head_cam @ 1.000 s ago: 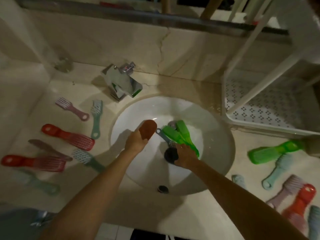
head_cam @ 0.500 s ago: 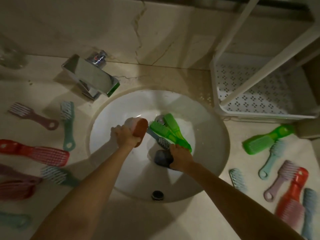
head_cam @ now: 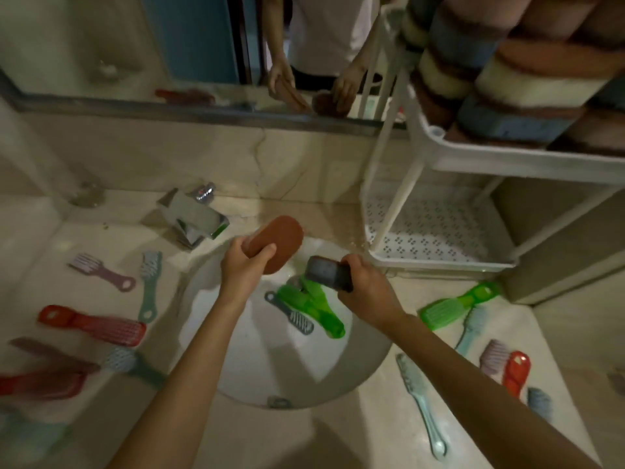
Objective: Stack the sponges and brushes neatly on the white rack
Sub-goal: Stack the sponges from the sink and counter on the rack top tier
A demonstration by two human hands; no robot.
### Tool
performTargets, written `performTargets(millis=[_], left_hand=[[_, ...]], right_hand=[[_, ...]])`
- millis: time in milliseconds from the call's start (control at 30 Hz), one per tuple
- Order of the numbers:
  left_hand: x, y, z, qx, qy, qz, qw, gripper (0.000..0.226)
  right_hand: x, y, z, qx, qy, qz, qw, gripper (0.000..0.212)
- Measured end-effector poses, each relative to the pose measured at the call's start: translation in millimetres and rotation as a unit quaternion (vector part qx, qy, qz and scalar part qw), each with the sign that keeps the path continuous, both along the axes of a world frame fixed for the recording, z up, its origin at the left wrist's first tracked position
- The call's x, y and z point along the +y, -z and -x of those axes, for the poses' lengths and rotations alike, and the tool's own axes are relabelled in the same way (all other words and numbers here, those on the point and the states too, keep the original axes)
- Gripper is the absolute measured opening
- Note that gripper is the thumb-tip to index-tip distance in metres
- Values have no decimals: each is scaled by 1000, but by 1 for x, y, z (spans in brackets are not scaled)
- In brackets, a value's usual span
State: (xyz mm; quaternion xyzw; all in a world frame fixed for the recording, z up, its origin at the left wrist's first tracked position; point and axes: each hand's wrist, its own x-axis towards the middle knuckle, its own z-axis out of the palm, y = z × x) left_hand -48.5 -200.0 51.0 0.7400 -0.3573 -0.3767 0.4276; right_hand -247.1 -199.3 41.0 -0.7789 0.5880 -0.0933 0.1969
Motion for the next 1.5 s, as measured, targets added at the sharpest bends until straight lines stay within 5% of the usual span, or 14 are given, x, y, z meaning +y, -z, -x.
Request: performTargets(millis=[233,533,733,967,1267,1500], left_hand=[[-11,-127,50,48,15,194,980,27],[-36,-238,115,122,46,294,947,40],[-67,-268,151,244,92,225,939,44],[-75,-251,173,511,40,139,848,36],[-76,-244,179,571,17,153,806,45],[-76,-249,182,519,27,166,838,42]], right_hand=[[3,-115,43,-140,21,239,961,45],[-19,-220,102,-163,57,455,873,50],[-57,-246,137,-76,96,465,877,51],[-73,-240,144,-37,86,438,894,50],[-72,-237,148,-21,56,375,925,50],[-65,-237,151,6,60,368,928,49]])
